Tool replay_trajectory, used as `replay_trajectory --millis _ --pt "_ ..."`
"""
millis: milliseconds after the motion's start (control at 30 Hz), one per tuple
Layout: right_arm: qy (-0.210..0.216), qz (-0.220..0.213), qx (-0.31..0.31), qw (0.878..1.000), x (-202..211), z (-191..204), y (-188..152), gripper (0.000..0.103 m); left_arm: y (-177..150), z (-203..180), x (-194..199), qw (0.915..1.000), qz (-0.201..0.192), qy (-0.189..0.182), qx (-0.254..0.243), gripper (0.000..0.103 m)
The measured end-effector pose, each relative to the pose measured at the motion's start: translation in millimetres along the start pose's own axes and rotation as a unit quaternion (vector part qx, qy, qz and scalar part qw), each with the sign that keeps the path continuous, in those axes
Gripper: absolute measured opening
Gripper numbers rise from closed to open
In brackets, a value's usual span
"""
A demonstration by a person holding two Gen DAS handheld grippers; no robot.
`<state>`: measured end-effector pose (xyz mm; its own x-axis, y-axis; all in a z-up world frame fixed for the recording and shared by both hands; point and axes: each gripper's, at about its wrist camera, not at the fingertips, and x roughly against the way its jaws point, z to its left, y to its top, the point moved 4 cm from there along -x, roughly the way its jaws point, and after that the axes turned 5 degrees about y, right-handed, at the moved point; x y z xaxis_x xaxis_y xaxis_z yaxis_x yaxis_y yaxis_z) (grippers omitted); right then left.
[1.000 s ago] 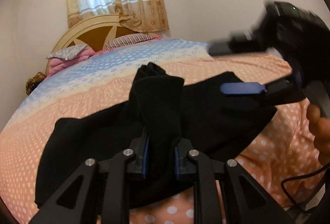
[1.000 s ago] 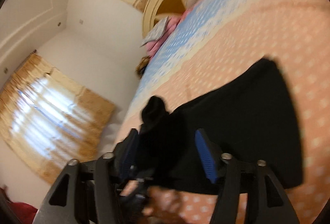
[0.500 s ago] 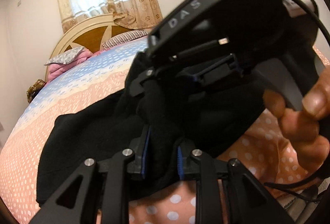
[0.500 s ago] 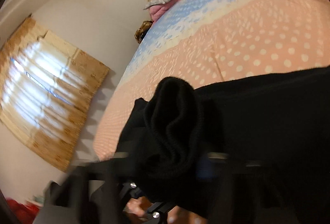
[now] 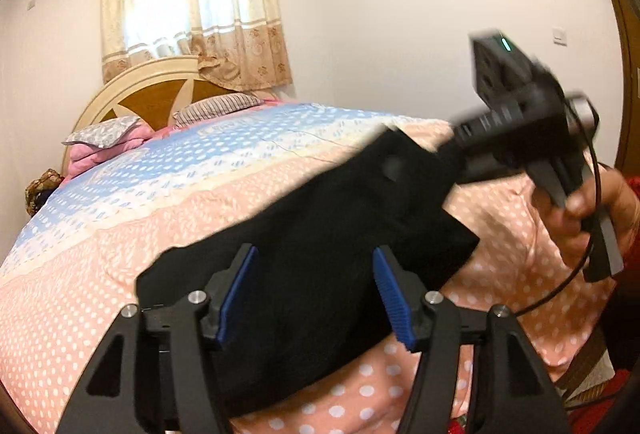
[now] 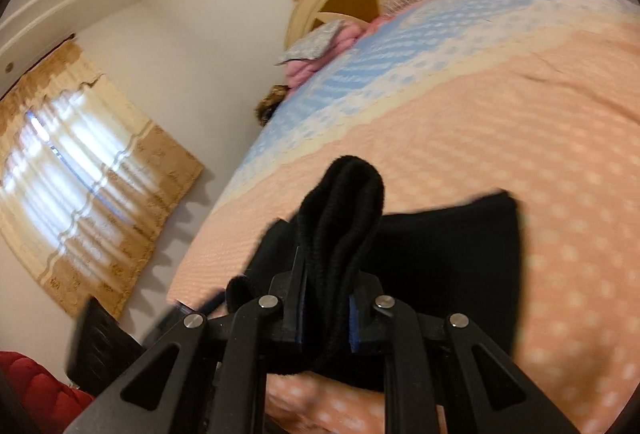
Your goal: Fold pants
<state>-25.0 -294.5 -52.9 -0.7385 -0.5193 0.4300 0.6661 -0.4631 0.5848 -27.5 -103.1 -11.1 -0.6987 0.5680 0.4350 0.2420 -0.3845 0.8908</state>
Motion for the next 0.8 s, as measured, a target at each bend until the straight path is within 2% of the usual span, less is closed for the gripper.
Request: replay_trajectory --millis 167,267,367,467,567,600,667,700,733,800 --pt "-0.049 0.014 -0.019 0.999 8.6 -43.0 -8.2 0.016 3.1 28.9 -7.2 0.9985 0.019 0.008 0.051 0.064" --pt "-0.060 0.023 -0.029 0.998 1.2 -62.1 -8.9 0.016 0.7 46.0 -8.2 0.9970 0.025 0.039 0.062 0.064" --pt "-0.058 0.014 -0.022 0.998 -0.8 -71.0 -11.8 0.016 -7.7 58.6 -13.6 0.9942 0.040 0.068 0.073 0.064" --pt "-0.060 0.015 -0.007 0.998 -0.5 -67.7 -12.3 0.017 -20.8 69.9 -19.4 0.9913 0.061 0.079 0.086 0.065" --pt "-0.057 0.013 -0.034 0.998 9.6 -68.4 -11.2 0.023 -37.7 71.7 -32.1 0.9882 0.096 0.084 0.084 0.065" --pt "-0.068 0.000 -0.038 0.997 17.0 -67.1 -9.7 0.023 -43.7 68.4 -33.8 0.9878 0.103 0.081 0.084 0.065" --pt "-0.127 -0.047 0.000 0.991 41.0 -52.4 -6.7 0.023 -51.1 64.0 -35.7 0.9869 0.115 0.080 0.080 0.067" --pt "-0.142 -0.060 0.017 0.988 47.7 -44.6 -7.0 0.023 -54.2 61.2 -38.1 0.9864 0.120 0.085 0.073 0.067" --pt "-0.146 -0.070 0.033 0.986 55.2 -33.4 -9.1 0.023 -55.1 58.3 -38.3 0.9864 0.121 0.090 0.066 0.067" --pt "-0.126 -0.062 0.053 0.989 60.6 -10.8 -17.3 0.023 -50.9 50.0 -34.2 0.9882 0.109 0.090 0.058 0.067"
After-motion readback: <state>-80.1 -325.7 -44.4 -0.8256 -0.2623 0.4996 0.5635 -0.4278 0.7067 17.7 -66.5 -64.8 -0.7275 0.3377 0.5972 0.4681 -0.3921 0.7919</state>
